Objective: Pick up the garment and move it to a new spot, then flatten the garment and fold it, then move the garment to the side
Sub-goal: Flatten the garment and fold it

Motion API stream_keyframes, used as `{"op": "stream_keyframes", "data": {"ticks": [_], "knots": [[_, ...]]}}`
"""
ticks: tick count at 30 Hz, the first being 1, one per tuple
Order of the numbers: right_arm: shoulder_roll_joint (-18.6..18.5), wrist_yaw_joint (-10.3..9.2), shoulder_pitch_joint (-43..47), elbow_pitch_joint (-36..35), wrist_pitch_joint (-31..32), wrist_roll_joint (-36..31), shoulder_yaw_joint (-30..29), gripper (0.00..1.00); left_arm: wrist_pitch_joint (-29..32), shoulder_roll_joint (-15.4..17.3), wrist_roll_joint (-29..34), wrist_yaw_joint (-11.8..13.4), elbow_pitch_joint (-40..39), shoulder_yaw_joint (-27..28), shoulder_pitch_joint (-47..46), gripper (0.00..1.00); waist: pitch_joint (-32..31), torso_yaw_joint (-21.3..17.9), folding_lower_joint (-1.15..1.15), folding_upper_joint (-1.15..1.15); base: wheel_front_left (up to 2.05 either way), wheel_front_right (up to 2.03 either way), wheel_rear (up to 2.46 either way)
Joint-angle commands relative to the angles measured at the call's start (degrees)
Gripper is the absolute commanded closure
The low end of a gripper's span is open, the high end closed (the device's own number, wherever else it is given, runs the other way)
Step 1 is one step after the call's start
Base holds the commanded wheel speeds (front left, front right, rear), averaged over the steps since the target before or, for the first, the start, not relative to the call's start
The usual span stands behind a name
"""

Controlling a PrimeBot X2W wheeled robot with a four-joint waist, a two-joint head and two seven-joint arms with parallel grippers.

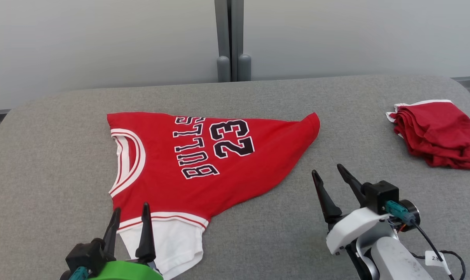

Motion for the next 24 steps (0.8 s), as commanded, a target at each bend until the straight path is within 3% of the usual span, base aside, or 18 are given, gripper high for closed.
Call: {"op": "stream_keyframes", "data": {"ticks": [1, 6, 13, 18, 24], "knots": [[-0.15, -0.08, 1.09, -0.33, -0.26, -0.82, -1.18, 0.0, -0.02, 0.17, -0.51, 0.19, 0.21, 0.05, 0.76, 0.0, -0.02, -0.1, 0.0, 0.0, 0.0, 0.0, 0.0], [-0.21, -0.09, 0.34, 2.19, -0.26, -4.07, -5.99, 0.0, -0.02, 0.16, -0.43, 0.19, 0.36, -0.6, 0.17, 0.0, 0.63, 0.99, 0.0, 0.0, 0.0, 0.0, 0.0], [-1.61, -0.09, -8.2, 10.22, 0.97, -10.46, -10.73, 0.0, -0.02, 0.16, -0.01, 0.0, -0.14, -1.08, -1.72, 0.0, 3.86, 3.97, 0.0, 0.0, 0.0, 0.0, 0.0], [-4.83, -0.09, -16.77, 17.31, 2.71, -12.49, -9.15, 0.0, -0.02, 0.16, -0.06, -0.18, -0.46, -1.42, -3.21, 0.0, 7.24, 6.48, 0.0, 0.0, 0.0, 0.0, 0.0], [-7.97, -0.09, -25.13, 25.81, 5.23, -9.56, -2.96, 0.0, -0.02, 0.15, -0.7, -0.09, -0.84, -1.92, -5.15, 0.0, 11.35, 9.04, 0.0, 0.0, 0.0, 0.0, 0.0]]}}
